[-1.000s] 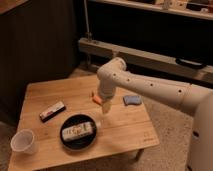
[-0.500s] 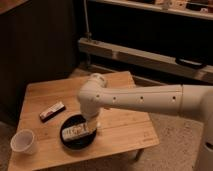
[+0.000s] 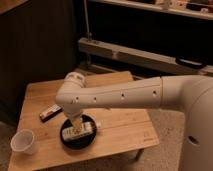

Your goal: Move the arm in a circular motion

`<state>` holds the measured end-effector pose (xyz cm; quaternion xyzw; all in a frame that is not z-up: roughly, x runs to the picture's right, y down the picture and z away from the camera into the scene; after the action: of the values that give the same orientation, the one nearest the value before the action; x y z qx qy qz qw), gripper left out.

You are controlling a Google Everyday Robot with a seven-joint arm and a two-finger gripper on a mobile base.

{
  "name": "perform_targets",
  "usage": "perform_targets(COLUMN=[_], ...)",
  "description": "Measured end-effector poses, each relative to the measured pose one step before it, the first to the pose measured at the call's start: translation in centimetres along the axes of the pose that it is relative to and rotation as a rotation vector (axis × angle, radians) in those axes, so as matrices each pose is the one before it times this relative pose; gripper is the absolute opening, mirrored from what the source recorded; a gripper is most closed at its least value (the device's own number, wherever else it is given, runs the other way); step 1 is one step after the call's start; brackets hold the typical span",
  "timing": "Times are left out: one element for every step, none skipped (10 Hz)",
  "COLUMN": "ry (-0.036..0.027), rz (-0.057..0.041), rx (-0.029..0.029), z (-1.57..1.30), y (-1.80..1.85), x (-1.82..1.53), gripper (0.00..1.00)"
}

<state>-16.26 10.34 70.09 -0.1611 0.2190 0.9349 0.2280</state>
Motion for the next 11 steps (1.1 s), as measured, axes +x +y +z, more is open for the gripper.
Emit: perform_targets(ry=[-0.00624, -0.00754, -0.00323, -0.00345, -0.00717, -0.00461, -0.0026, -0.00171, -0.00001, -0.00129, 0.00136], rz=[-0.00156, 0.00242, 0.00462, 0.00716, 0.01083, 0.01486, 0.03174, 0.0297, 0.03931, 0.04371, 0.02586], rx=[-0.00839, -0.00398, -0.00267, -0.00257, -0.00025, 0.00073, 0.00294, 0.00522, 0.00507, 0.0074, 0.00359], z=[-0.276, -0.111, -0.114, -0.15, -0.13, -0.101, -0.061, 0.006, 0.078, 0.161, 0.077], y=[2.211, 1.865, 1.649, 2.042, 1.78, 1.565, 1.654, 0.865, 0.936, 0.942, 0.301], x=[-1.668, -1.782, -1.599, -1.99, -1.982, -1.808, -2.532, -1.904, -2.317, -2.821, -1.368], gripper=[0.67, 0.67, 0.67, 0.67, 0.67, 0.67, 0.67, 0.67, 0.67, 0.67, 0.67])
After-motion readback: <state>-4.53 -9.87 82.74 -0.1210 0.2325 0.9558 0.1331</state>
